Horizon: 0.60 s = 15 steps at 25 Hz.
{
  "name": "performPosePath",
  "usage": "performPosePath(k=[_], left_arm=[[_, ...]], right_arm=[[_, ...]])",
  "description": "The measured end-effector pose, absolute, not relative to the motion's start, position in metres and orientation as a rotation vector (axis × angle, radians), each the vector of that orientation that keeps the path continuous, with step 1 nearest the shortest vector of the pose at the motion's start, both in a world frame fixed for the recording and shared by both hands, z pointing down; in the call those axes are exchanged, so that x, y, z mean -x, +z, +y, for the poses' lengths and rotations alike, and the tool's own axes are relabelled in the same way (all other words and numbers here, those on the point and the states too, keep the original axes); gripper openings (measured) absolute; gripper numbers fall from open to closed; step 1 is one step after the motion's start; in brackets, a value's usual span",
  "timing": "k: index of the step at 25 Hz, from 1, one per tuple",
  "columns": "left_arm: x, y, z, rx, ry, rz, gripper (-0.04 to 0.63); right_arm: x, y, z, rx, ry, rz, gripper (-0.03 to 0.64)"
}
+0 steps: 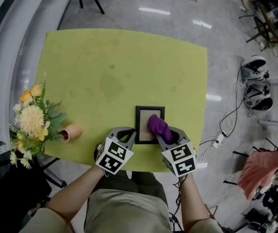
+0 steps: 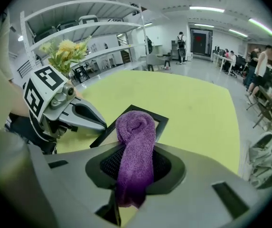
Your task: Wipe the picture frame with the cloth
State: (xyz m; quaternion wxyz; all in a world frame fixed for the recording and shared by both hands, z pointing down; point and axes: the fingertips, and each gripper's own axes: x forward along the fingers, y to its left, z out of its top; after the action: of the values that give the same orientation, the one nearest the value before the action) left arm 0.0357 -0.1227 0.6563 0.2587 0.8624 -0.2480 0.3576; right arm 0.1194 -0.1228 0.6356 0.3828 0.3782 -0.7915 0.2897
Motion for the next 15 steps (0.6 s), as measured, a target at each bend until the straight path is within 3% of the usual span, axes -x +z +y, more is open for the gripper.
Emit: performPosePath(k=[5, 9, 15], left_arm=[[-0.038, 0.657, -0.123, -2.318, 0.948, -0.665, 0.008], [-0.042, 0.644, -0.128, -2.276, 0.764, -0.666, 0.008], [-0.049, 0.647, -0.133, -2.311, 0.823, -0.648, 0.008]], right_arm=[[-0.138, 0.610, -0.124, -1.057, 0.725, -2.044, 0.100], [-0.105, 0.594, -0.106, -0.894, 0.775, -2.152, 0.098], [-0.059, 0.608, -0.076, -0.712, 0.835, -2.199, 0.100]])
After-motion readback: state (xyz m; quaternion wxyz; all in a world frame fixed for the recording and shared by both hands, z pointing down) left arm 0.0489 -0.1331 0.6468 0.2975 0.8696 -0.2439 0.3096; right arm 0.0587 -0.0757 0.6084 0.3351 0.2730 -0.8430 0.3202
